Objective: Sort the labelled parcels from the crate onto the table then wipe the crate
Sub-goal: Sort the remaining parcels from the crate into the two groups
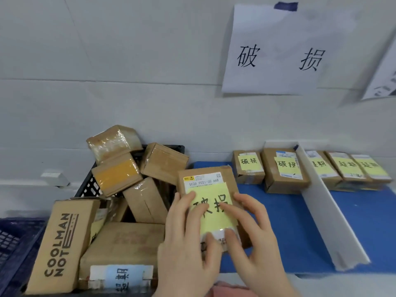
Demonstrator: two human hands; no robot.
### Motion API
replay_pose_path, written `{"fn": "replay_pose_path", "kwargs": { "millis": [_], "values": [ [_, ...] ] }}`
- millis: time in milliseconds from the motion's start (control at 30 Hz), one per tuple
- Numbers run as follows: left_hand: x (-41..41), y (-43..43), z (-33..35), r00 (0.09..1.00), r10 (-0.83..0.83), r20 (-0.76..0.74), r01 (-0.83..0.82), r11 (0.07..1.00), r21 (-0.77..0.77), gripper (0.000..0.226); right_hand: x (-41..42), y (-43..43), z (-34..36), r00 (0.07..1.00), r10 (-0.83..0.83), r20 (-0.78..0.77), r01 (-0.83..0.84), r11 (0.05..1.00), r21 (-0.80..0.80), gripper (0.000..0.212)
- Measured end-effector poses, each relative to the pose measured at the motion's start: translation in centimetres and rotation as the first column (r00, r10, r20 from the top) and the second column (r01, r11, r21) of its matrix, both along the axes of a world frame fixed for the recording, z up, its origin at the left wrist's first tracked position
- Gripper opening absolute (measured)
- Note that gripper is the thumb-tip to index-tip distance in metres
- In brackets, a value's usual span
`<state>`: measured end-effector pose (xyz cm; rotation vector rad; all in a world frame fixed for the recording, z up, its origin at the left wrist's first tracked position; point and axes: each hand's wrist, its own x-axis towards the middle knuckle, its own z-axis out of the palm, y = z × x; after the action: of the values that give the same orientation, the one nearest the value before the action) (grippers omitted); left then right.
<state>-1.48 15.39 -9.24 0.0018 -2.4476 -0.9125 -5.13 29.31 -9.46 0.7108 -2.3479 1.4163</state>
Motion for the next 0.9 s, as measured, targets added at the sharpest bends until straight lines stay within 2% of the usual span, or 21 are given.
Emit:
{"fn": "replay_pose_path", "kwargs": {
  "millis": [33,167,233,300,500,600,900],
  "values": [
    [-1.0,0.7,-1.0,0.998,-0.062,0.032,0.062,0.998,-0.018,0.042,-0.4,1.1,-1.1,0.997,-0.065,0.031,0.066,0.997,-0.034,0.039],
    [-6.1,4.3,-7.0,0.943,-0.156,0.294,0.206,0.967,-0.147,0.042,-1.8,4.8,-8.7,0.939,-0.278,0.203,0.262,0.960,0.101,0.042],
    [-7.1,5.5,-9.5,0.875,-0.183,0.448,0.268,0.954,-0.133,0.038,-2.4,5.6,-11.7,0.904,-0.328,0.275,0.286,0.941,0.180,0.049],
    [-7.7,6.0,-11.2,0.839,-0.185,0.513,0.261,0.962,-0.080,0.036,-3.2,6.3,-13.6,0.883,-0.325,0.339,0.266,0.941,0.210,0.054],
    [-7.8,5.1,-13.7,0.827,-0.215,0.519,0.269,0.963,-0.030,0.041,-4.7,7.2,-14.6,0.905,-0.215,0.366,0.095,0.943,0.320,0.049],
    [-7.8,4.7,-14.1,0.829,-0.174,0.531,0.254,0.964,-0.081,0.048,-5.3,7.0,-14.9,0.915,-0.176,0.364,0.055,0.946,0.318,0.051],
    [-14.3,3.0,-14.1,0.827,-0.038,0.561,0.096,0.993,-0.074,0.047,-12.6,3.9,-14.3,0.931,-0.082,0.355,-0.051,0.936,0.350,0.044]
  ]
}}
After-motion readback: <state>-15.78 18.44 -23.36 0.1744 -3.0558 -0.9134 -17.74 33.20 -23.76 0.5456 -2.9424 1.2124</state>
